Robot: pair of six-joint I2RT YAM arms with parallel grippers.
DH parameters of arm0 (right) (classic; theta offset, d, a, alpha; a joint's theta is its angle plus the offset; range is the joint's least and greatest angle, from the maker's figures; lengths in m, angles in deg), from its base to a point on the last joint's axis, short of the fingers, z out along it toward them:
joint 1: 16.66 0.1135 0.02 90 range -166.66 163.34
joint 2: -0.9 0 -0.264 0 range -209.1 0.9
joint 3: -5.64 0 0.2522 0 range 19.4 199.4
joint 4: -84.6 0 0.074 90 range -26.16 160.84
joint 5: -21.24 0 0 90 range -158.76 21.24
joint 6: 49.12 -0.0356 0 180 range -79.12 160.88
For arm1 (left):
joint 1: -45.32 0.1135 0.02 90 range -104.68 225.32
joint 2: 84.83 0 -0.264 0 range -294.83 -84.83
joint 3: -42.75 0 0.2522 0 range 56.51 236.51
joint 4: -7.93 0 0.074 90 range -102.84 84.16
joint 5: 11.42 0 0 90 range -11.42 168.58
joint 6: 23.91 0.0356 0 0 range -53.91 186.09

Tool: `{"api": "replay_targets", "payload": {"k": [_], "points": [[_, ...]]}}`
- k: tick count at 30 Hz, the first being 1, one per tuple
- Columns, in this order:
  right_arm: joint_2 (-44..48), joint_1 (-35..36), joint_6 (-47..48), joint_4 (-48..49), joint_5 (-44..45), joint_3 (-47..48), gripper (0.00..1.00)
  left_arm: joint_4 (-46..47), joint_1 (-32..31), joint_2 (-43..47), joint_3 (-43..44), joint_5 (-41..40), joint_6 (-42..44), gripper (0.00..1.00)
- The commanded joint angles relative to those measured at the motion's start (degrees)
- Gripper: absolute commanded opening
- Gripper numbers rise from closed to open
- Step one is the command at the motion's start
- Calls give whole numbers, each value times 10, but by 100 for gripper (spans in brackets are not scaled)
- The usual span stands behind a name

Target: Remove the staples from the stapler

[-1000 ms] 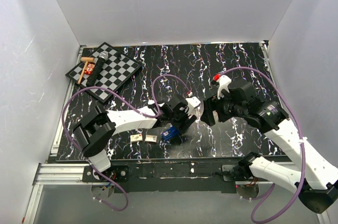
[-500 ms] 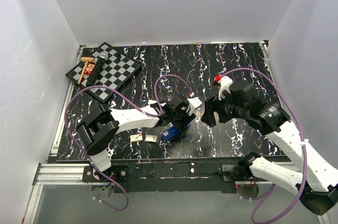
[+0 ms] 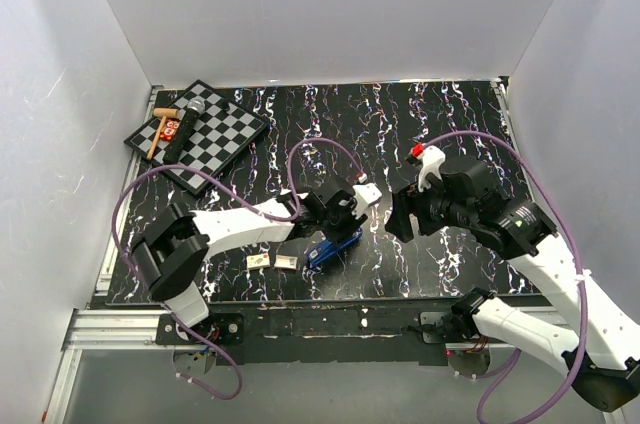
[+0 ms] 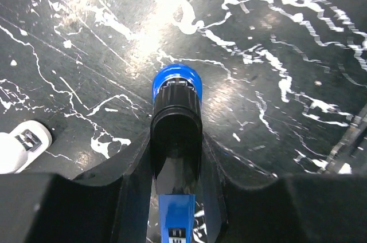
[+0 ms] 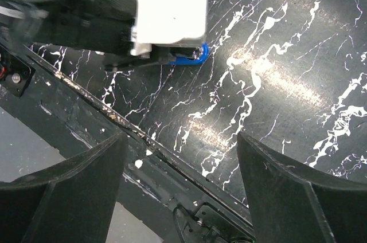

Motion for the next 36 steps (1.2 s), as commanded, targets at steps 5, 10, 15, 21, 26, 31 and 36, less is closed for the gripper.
{"api": "replay_targets", "payload": {"k": [5,10,15,21,26,31,36], "points": [[18,2,33,-45,-14,62,81,-28,-3,149,21,117,5,0],[27,1,63,-49,-70,89,83,-54,-3,213,21,158,5,0],[9,2,90,-65,-138,118,79,-82,-3,251,28,249,12,0],[-19,3,125,-87,-229,144,73,-89,-3,284,31,308,9,0],[-27,19,152,-83,-282,147,70,-88,-3,303,38,355,1,0],[-37,64,163,-64,-288,138,69,-74,-3,323,33,369,1,0],[-52,86,166,-48,-272,131,68,-55,-3,336,26,384,-20,0]]}}
